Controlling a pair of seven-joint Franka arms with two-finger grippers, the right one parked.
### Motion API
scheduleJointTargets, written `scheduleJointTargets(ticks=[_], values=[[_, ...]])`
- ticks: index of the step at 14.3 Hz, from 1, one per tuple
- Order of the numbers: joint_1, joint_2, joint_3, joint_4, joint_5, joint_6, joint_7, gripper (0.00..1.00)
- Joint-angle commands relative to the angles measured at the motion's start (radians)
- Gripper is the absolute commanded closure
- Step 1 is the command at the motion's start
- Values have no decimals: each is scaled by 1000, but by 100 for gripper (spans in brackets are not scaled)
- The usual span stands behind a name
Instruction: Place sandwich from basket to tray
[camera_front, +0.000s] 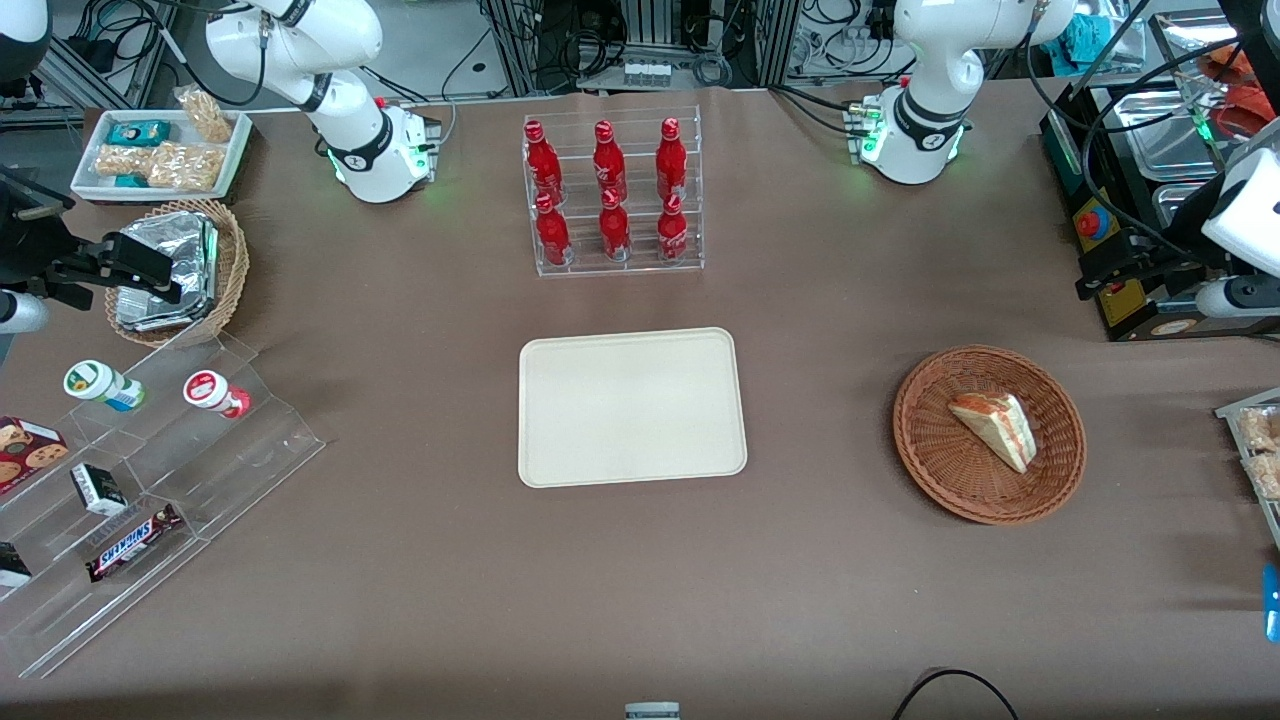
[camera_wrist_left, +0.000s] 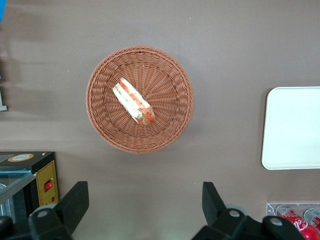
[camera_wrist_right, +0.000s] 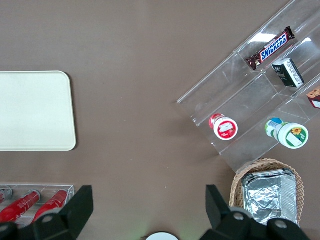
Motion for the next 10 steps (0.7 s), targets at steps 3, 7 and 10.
scheduleJointTargets(ticks=[3,7,10], values=[[-7,8,5,17,9,-9,-7,0],[-7,8,5,14,10,-11,-7,0],[-7,10,5,9,12,-12,-7,0]])
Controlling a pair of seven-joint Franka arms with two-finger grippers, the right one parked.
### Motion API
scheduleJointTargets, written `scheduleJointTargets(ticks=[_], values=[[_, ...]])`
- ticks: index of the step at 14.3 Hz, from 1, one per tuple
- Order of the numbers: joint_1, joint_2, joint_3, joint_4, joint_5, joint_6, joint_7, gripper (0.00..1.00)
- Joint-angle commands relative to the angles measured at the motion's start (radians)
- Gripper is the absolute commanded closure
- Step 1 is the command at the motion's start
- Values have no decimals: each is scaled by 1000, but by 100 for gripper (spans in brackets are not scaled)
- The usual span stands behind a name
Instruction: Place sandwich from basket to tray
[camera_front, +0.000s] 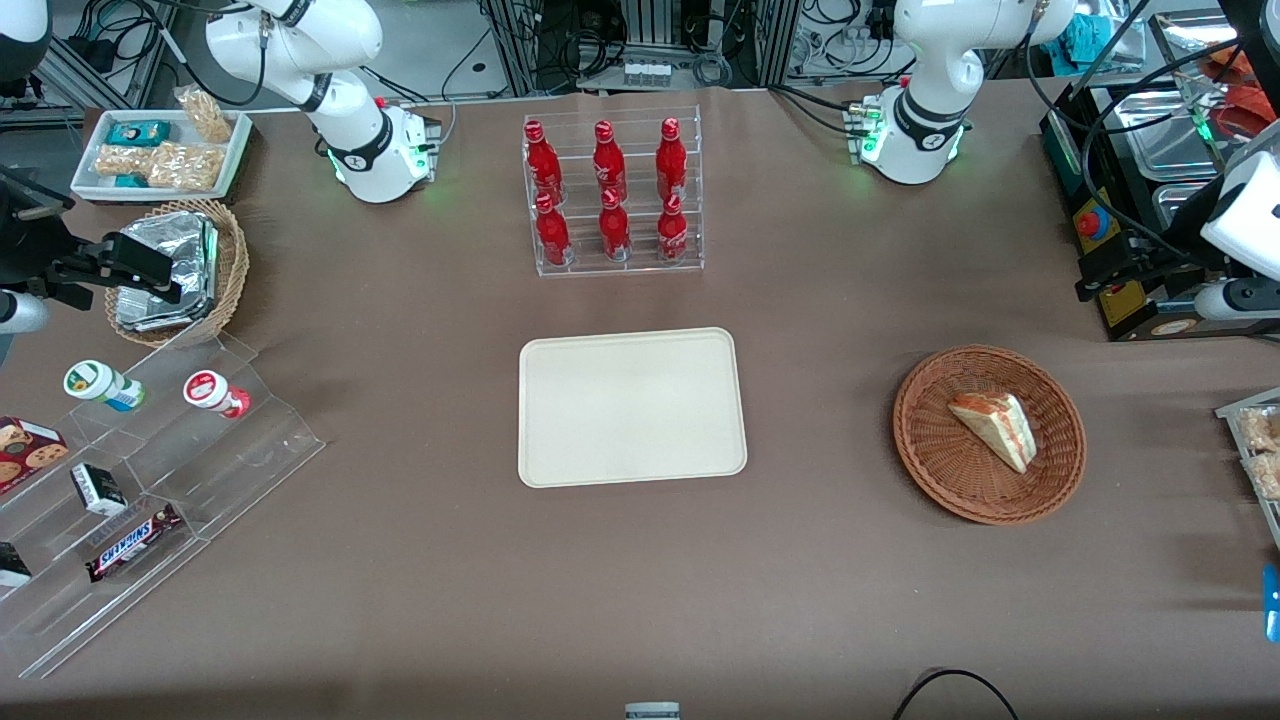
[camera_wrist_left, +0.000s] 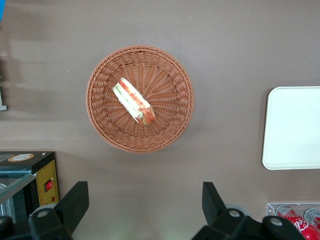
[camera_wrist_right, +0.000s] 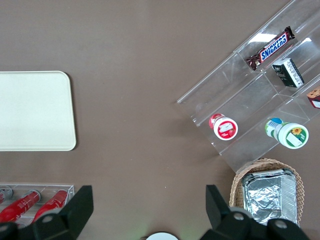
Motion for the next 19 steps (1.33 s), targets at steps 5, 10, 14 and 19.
scheduleJointTargets(ticks=[5,10,14,19], values=[[5,97,10,-49,9,14,-6,0],[51,234,12,-181,9,319,-7,0],[79,234,12,-405,-3,647,-47,0],[82,257,10,-477,-8,772,-519,0]])
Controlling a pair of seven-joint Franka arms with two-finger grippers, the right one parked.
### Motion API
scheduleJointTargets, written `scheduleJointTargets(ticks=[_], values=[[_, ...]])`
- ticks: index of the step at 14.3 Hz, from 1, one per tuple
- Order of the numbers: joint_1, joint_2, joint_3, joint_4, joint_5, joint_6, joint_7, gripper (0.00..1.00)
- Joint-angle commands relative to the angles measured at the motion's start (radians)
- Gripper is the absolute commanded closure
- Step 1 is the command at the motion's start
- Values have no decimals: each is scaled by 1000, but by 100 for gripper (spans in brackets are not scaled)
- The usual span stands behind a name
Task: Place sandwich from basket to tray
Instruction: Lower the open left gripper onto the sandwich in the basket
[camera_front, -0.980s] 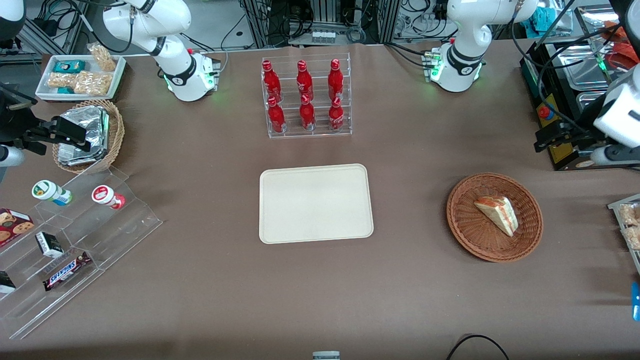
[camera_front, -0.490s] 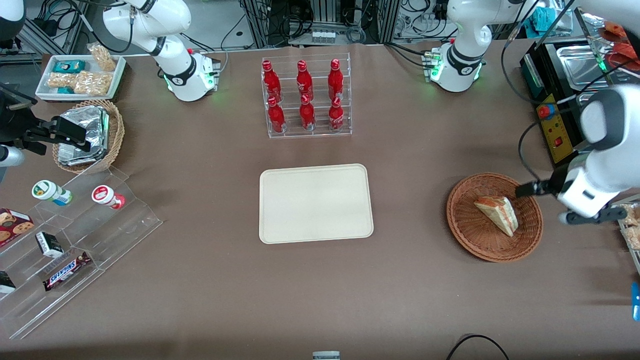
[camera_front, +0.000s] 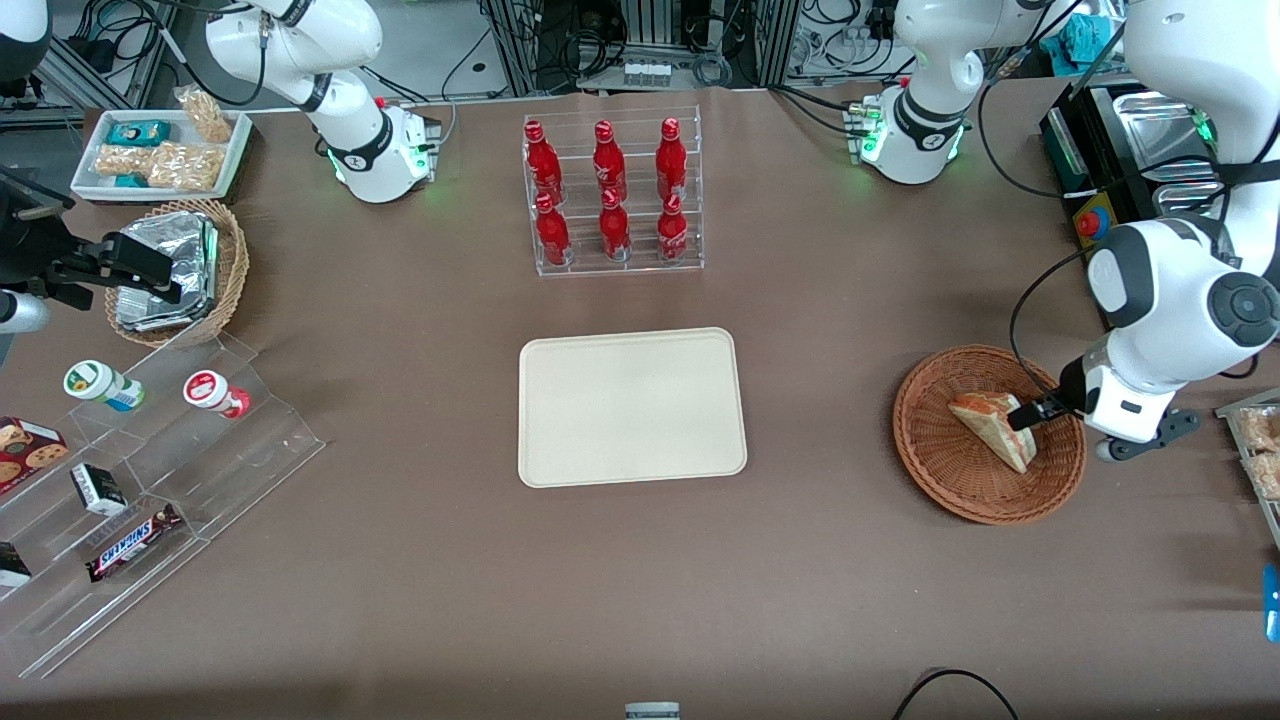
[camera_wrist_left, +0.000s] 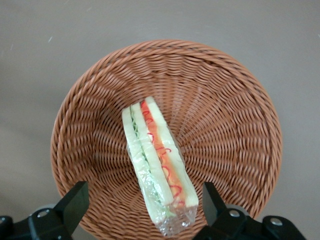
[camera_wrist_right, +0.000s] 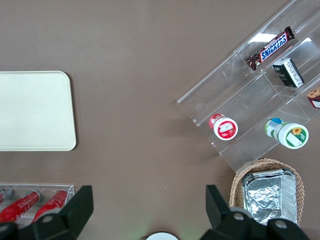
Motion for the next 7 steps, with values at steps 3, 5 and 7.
scheduleJointTargets(ticks=[3,5,7], values=[[-7,37,-11,-29,-4,74,-380,0],[-13,64,-11,-32,-4,88,-424,0],[-15,86,-11,-30,-4,88,-428,0]])
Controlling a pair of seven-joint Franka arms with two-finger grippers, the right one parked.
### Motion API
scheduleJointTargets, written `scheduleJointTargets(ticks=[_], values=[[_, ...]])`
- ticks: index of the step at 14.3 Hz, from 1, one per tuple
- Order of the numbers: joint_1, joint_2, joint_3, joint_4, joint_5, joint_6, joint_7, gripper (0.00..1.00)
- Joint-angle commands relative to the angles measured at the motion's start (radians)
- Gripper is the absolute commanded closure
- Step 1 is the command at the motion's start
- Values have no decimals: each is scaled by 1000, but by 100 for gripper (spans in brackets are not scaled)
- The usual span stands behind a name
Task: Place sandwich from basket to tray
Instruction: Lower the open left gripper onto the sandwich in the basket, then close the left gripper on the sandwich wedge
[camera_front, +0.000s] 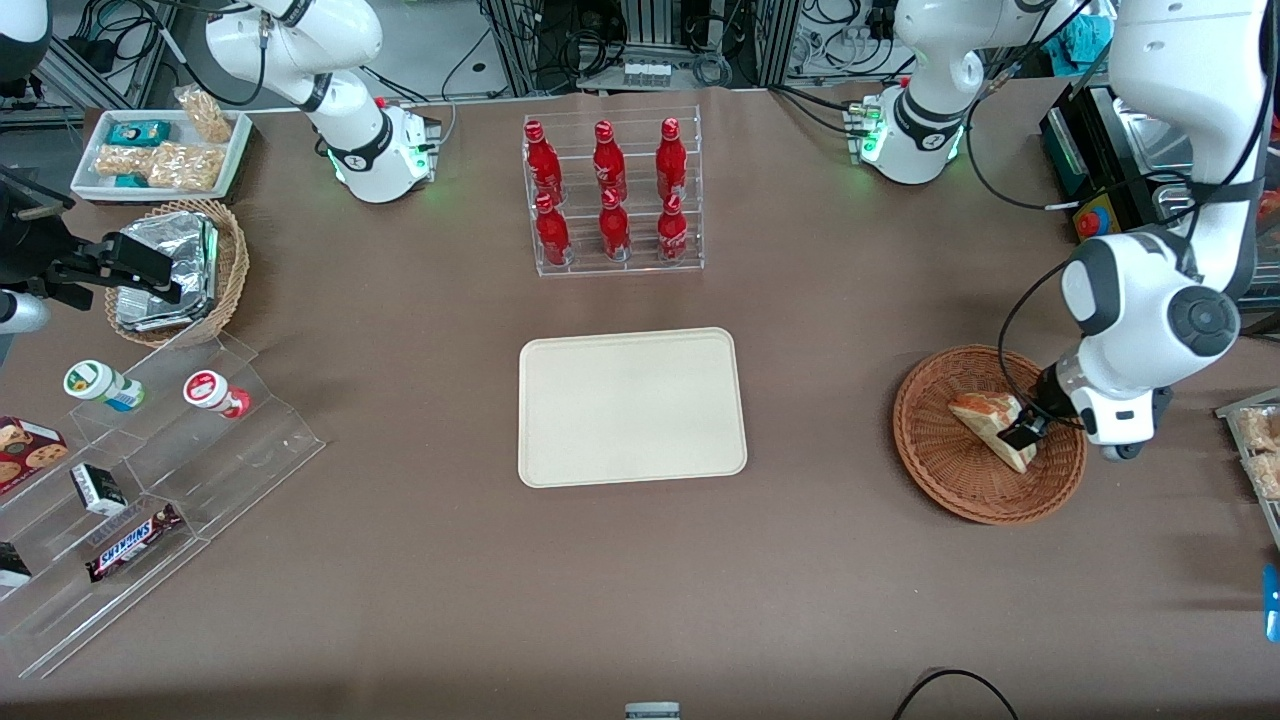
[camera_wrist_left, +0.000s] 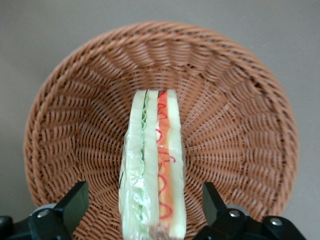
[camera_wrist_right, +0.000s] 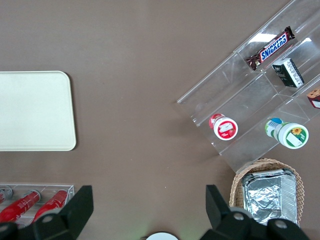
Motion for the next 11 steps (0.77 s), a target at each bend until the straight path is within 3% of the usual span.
scheduleJointTargets(ticks=[1,2,3,4,7,11], values=[[-9,28,0,-2,-4,21,-44,19],[-9,31,0,-2,-4,18,-65,44],[-12,30,-1,-1,-3,9,-68,78],[-20,24,-1,5,-3,4,-62,90],[-54,-4,-4,61,9,-153,-35,97],[-138,-36,-7,151,11,-312,213,100]])
